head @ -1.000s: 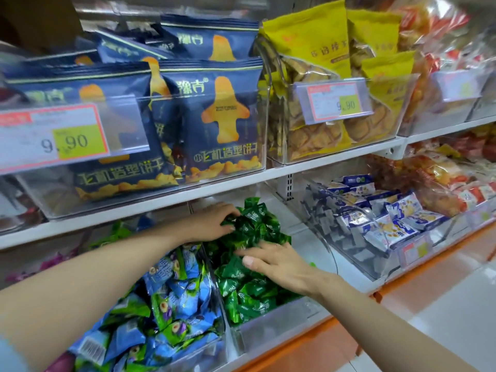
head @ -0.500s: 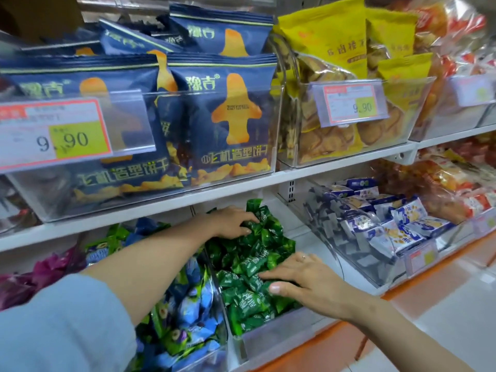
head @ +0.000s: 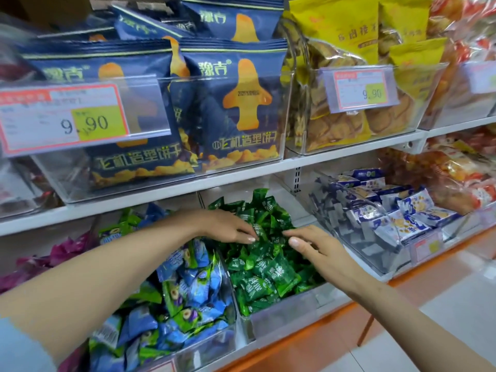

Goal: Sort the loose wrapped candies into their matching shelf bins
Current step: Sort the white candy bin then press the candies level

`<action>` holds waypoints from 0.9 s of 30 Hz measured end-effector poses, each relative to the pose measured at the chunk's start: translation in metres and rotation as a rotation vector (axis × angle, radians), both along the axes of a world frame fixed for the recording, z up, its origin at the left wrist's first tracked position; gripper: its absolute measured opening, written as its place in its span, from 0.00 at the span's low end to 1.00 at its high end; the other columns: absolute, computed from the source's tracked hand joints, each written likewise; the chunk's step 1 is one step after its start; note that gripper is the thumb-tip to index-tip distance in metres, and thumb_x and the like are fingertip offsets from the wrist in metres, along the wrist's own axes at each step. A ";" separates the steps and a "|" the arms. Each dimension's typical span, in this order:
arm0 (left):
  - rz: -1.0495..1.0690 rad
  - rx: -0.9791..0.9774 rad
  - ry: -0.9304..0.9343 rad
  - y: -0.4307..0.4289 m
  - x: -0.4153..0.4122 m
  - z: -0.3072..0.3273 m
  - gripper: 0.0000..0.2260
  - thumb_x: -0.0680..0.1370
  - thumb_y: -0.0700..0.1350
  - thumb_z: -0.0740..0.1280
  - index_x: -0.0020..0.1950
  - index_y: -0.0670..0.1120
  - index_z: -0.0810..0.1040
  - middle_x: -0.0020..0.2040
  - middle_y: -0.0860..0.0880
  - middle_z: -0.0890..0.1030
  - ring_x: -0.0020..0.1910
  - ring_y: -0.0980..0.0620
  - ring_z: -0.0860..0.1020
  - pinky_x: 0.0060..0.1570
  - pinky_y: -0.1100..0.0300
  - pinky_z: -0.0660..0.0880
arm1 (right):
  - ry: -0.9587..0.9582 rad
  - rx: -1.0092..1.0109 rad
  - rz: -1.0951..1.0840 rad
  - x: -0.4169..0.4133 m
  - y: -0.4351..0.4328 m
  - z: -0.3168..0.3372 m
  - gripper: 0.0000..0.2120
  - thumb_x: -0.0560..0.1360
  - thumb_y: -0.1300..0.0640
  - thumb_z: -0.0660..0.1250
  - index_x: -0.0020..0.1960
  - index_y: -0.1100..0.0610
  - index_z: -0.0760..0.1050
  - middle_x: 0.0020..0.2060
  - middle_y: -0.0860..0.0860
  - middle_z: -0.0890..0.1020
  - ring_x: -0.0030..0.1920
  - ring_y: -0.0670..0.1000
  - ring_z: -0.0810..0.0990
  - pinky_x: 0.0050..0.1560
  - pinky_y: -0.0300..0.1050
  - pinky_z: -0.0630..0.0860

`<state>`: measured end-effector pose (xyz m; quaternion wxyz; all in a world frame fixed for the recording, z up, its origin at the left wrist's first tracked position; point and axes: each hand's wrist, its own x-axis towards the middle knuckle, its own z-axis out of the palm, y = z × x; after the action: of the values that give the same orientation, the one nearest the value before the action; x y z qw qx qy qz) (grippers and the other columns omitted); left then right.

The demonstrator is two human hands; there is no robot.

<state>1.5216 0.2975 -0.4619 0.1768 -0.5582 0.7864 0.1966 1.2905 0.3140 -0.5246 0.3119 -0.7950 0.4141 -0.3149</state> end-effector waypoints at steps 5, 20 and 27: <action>-0.089 -0.089 -0.119 0.026 -0.004 -0.002 0.21 0.80 0.61 0.49 0.72 0.61 0.62 0.74 0.56 0.63 0.72 0.52 0.61 0.66 0.55 0.57 | 0.089 0.013 0.022 0.018 -0.019 0.000 0.27 0.70 0.38 0.60 0.66 0.48 0.72 0.62 0.47 0.75 0.62 0.45 0.72 0.61 0.36 0.67; 0.248 -0.574 0.143 0.044 0.045 -0.030 0.32 0.69 0.69 0.38 0.59 0.58 0.70 0.73 0.62 0.57 0.71 0.62 0.53 0.70 0.54 0.57 | 0.804 -0.111 0.342 0.122 -0.090 -0.003 0.41 0.66 0.27 0.63 0.73 0.35 0.50 0.76 0.45 0.49 0.76 0.57 0.47 0.74 0.59 0.47; 0.233 -0.592 0.184 0.042 0.046 -0.034 0.34 0.68 0.67 0.36 0.64 0.56 0.67 0.72 0.60 0.57 0.71 0.62 0.52 0.69 0.57 0.58 | 0.848 -0.096 0.375 0.120 -0.096 -0.005 0.41 0.65 0.26 0.62 0.73 0.38 0.56 0.72 0.47 0.58 0.72 0.57 0.56 0.72 0.56 0.56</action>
<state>1.5677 0.3398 -0.4961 -0.0886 -0.6515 0.7530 0.0281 1.4107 0.2181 -0.5293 0.1291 -0.9283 0.3393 0.0809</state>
